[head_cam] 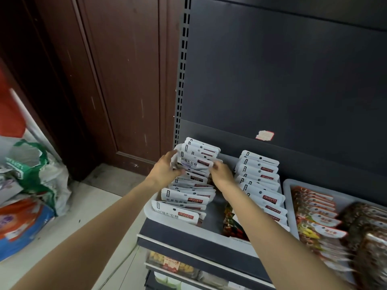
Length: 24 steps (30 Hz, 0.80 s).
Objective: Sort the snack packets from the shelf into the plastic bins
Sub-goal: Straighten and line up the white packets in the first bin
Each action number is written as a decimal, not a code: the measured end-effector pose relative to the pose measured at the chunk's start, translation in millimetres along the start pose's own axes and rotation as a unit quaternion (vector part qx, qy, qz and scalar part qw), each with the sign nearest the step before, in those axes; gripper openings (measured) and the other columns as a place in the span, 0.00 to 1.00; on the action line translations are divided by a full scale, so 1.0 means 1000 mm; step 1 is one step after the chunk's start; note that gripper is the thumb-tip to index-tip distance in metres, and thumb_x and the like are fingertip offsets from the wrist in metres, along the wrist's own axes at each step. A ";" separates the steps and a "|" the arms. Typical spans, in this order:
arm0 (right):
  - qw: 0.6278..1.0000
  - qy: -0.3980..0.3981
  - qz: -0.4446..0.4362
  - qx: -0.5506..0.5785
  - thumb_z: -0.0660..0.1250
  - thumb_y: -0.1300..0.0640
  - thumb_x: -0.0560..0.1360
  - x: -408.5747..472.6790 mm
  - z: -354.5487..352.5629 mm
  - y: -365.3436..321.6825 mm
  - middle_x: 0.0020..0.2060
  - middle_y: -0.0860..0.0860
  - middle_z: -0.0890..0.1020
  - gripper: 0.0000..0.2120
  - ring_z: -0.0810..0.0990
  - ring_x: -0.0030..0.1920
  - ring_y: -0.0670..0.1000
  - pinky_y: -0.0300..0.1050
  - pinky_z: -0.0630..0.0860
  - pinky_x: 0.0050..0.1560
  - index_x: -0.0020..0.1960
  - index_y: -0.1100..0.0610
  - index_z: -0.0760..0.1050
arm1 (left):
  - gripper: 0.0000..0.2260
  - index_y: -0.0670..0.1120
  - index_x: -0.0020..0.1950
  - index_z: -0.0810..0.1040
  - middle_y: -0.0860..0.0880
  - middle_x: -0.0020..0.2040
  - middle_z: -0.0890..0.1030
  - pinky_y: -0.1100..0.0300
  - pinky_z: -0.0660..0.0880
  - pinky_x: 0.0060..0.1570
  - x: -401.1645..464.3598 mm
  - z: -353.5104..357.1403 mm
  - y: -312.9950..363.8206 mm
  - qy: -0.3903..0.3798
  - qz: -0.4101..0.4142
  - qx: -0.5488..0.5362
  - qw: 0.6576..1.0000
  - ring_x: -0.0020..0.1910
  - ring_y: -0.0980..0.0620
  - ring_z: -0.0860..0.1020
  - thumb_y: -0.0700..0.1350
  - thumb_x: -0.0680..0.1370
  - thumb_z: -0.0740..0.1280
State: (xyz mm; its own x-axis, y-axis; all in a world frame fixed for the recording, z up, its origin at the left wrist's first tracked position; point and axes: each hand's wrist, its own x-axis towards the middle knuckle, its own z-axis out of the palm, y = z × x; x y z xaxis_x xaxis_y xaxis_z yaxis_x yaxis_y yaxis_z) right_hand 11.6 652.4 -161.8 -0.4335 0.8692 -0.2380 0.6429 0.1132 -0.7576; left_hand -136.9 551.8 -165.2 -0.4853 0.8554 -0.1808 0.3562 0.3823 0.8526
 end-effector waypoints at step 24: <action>0.969 -0.010 0.047 0.243 0.48 0.41 0.81 -0.012 0.015 -0.010 0.76 0.50 0.57 0.27 0.57 0.75 0.55 0.54 0.57 0.71 0.77 0.45 0.46 | 0.29 0.62 0.76 0.48 0.56 0.78 0.50 0.44 0.49 0.73 -0.006 0.016 0.004 -0.035 -0.015 -0.180 0.983 0.76 0.51 0.51 0.66 0.77 0.50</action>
State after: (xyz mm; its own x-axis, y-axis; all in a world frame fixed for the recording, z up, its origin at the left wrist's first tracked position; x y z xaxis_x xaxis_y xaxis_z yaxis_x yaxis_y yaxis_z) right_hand 1.0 633.7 -160.1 -0.4026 0.8548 -0.3274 0.3085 -0.2100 -0.9278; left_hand -119.9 553.4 -168.8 -0.4307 0.8725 -0.2306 0.0308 0.2696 0.9625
